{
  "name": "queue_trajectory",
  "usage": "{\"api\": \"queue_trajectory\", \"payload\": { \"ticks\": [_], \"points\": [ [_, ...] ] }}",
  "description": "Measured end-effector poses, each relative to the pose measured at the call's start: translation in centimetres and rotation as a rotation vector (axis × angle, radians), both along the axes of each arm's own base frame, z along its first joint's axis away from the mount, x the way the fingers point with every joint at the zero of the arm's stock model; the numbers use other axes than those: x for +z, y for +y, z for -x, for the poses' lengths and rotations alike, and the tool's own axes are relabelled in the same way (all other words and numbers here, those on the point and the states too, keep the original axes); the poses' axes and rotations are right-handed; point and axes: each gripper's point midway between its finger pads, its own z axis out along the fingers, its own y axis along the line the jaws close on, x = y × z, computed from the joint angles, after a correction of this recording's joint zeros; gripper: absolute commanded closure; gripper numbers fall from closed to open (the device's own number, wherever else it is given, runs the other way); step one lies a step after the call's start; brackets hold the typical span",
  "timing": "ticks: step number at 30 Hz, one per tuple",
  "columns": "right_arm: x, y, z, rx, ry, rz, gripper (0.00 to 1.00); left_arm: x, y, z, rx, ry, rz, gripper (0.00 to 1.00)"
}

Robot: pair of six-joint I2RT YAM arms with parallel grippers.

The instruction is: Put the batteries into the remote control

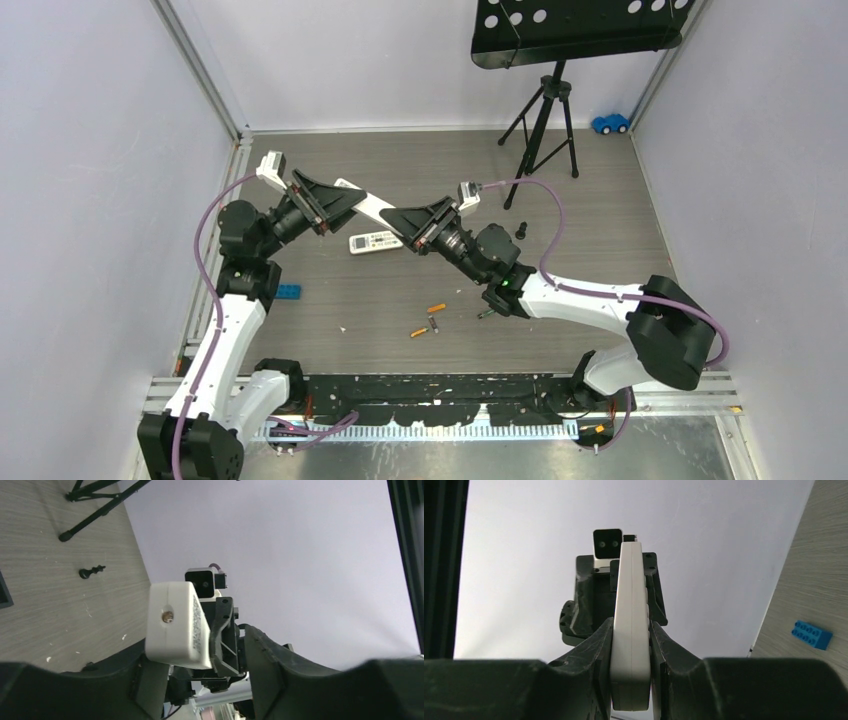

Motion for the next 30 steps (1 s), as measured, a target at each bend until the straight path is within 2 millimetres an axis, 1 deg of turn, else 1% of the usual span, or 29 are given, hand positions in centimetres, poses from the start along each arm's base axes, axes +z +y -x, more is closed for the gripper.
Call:
{"api": "queue_trajectory", "payload": {
  "ticks": [1, 4, 7, 9, 10, 11, 12, 14, 15, 17, 18, 20, 21, 23, 24, 27, 29, 30],
  "points": [
    [0.1, 0.0, 0.1, 0.004, 0.0, -0.006, 0.91, 0.0, 0.0, 0.0, 0.0, 0.005, 0.005, 0.52],
    [0.6, 0.0, 0.2, 0.015, -0.003, -0.028, 0.91, -0.1, -0.1, 0.0, 0.005, 0.008, 0.012, 0.64],
    [1.2, 0.0, 0.4, 0.023, -0.01, -0.044, 0.88, 0.0, -0.1, -0.1, 0.009, 0.008, 0.016, 0.77],
    [1.4, 0.0, 0.4, 0.027, -0.011, -0.048, 0.84, 0.0, -0.1, -0.1, 0.011, 0.001, 0.015, 0.89],
    [1.3, 0.1, 0.4, 0.028, -0.011, -0.047, 0.79, 0.1, 0.0, -0.1, 0.011, -0.003, 0.015, 0.96],
    [1.3, 0.0, 0.4, 0.028, -0.011, -0.047, 0.72, 0.1, 0.0, -0.1, 0.011, -0.003, 0.016, 1.0],
    [1.3, 0.0, 0.4, 0.029, -0.011, -0.046, 0.63, 0.1, -0.1, -0.2, 0.01, -0.004, 0.016, 1.0],
    [1.2, 0.0, 0.3, 0.026, -0.009, -0.041, 0.41, 0.0, -0.1, -0.3, 0.009, -0.001, 0.014, 1.0],
    [1.0, 0.1, 0.3, 0.025, -0.008, -0.028, 0.37, -0.1, -0.1, -0.3, 0.007, -0.003, 0.011, 1.0],
    [0.1, 0.3, 0.2, 0.023, 0.006, 0.006, 0.33, 0.0, -0.2, -0.1, -0.002, -0.009, 0.008, 1.0],
    [-0.4, 0.3, 0.2, 0.021, 0.011, 0.026, 0.33, 0.0, -0.3, -0.1, -0.005, -0.012, 0.006, 1.0],
    [-0.7, 0.2, 0.2, 0.014, 0.009, 0.051, 0.33, -0.2, -0.3, 0.0, -0.011, -0.007, 0.004, 1.0],
    [-0.7, 0.1, 0.2, 0.013, 0.007, 0.061, 0.35, -0.2, -0.3, 0.1, -0.014, -0.007, 0.004, 1.0],
    [-0.5, -0.1, 0.4, 0.01, 0.001, 0.072, 0.42, -0.1, -0.4, 0.2, -0.02, -0.007, 0.005, 1.0],
    [-0.4, -0.2, 0.4, 0.008, -0.003, 0.074, 0.48, -0.1, -0.4, 0.2, -0.024, -0.007, 0.004, 1.0],
    [0.1, -0.5, 0.5, 0.009, -0.014, 0.065, 0.69, -0.2, -0.5, 0.3, -0.029, 0.0, 0.003, 1.0],
    [0.5, -0.6, 0.6, 0.011, -0.024, 0.056, 0.77, -0.4, -0.5, 0.3, -0.029, 0.012, 0.004, 1.0],
    [0.7, -0.6, 0.7, 0.012, -0.026, 0.049, 0.79, -0.4, -0.5, 0.3, -0.03, 0.024, 0.011, 1.0]
  ]
}}
